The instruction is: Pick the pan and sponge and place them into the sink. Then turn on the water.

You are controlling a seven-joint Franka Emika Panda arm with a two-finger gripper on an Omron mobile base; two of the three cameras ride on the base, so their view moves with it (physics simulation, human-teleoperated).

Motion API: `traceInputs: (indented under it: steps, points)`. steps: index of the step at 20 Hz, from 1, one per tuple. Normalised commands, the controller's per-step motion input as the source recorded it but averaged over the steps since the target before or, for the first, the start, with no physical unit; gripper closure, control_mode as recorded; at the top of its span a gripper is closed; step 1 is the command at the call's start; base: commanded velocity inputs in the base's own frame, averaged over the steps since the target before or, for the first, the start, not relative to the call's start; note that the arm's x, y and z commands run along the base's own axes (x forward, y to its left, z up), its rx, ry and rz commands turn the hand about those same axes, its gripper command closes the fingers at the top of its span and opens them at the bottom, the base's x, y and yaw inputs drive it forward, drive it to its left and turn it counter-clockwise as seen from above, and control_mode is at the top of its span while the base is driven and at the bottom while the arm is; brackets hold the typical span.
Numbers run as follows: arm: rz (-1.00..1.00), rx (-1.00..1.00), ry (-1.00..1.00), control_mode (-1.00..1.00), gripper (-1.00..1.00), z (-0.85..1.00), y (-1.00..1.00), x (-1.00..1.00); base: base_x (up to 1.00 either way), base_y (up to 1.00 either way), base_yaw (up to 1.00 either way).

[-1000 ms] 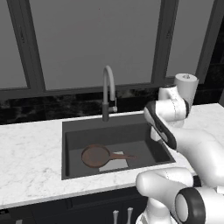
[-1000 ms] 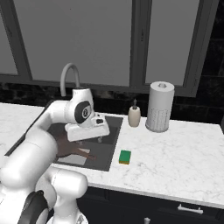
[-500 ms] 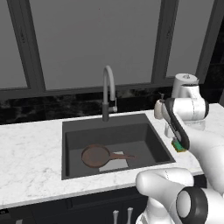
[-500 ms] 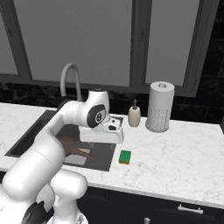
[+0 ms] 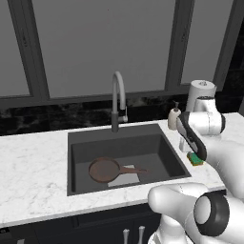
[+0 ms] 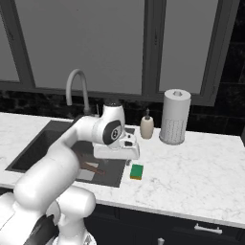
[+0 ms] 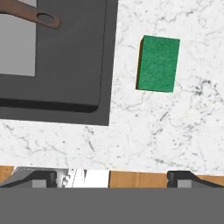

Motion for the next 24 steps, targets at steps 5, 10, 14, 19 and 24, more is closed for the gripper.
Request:
traceInputs:
  steps: [5,10,14,19,24]
  points:
    - [0.03,0.0,0.0,-1.0,-1.0,-0.28,-0.31,0.17,0.0,0.0,0.0]
    - [0.0,0.0,0.0,-1.0,-1.0,-0.06,-0.42,0.05,0.0,0.0,0.0]
    - [0.01,0.0,0.0,-1.0,-1.0,-0.27,-0.09,0.27,0.0,0.0,0.0]
    - [0.0,0.0,0.0,-1.0,-1.0,-0.34,0.0,0.33,0.0,0.0,0.0]
    - [0.01,0.01,0.0,-1.0,-1.0,-0.32,-0.02,0.23,0.0,0.0,0.0]
